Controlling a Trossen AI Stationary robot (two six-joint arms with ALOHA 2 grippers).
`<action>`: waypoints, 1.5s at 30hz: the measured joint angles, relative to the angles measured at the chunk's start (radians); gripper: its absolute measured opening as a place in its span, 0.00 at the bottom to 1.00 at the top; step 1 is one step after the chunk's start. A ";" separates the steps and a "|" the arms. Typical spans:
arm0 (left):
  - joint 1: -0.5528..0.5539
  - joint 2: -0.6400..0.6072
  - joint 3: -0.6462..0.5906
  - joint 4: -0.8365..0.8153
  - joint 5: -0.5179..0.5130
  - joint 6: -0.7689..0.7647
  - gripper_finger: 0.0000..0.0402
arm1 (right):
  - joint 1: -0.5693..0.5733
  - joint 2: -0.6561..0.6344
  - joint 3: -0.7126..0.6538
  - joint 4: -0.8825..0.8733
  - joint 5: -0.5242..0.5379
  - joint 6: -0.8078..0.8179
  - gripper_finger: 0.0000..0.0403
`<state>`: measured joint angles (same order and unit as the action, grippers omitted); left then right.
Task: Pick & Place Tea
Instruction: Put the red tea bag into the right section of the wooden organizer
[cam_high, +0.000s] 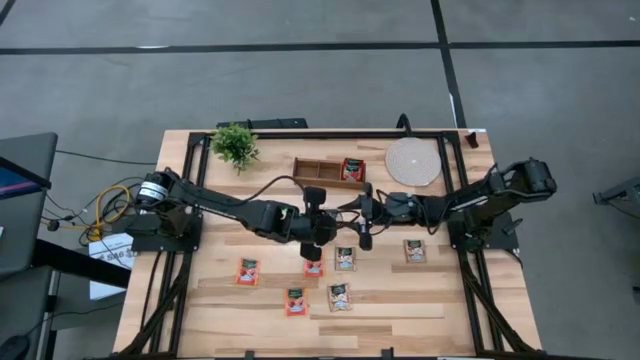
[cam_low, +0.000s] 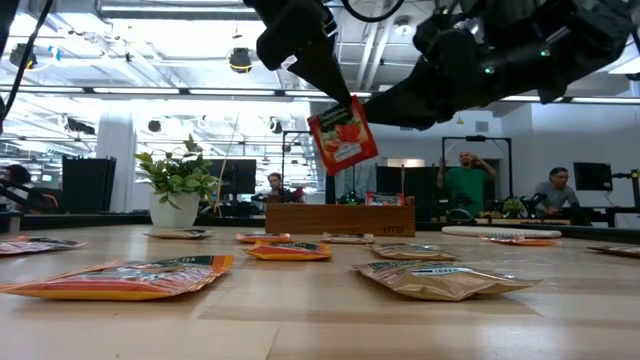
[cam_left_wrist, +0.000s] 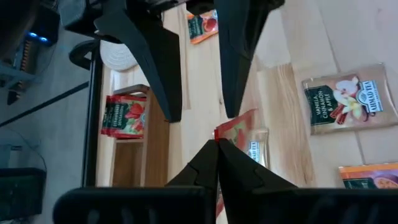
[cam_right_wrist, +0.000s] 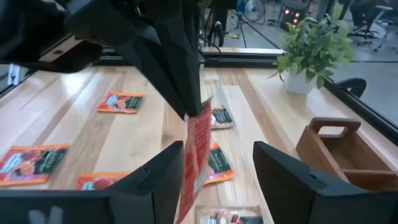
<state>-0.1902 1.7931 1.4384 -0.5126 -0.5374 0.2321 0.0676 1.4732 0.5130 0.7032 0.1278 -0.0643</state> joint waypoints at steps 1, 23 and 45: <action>0.003 0.000 0.000 -0.001 0.000 0.000 0.00 | 0.000 0.008 0.009 0.001 0.000 0.000 0.47; 0.034 0.000 0.000 0.053 0.045 0.012 0.00 | 0.002 0.010 0.037 -0.037 0.003 0.011 0.40; 0.034 0.000 0.000 0.065 0.080 -0.004 0.00 | 0.002 0.010 0.036 -0.037 0.010 0.029 0.00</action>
<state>-0.1558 1.7931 1.4384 -0.4477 -0.4576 0.2279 0.0696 1.4830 0.5488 0.6661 0.1379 -0.0350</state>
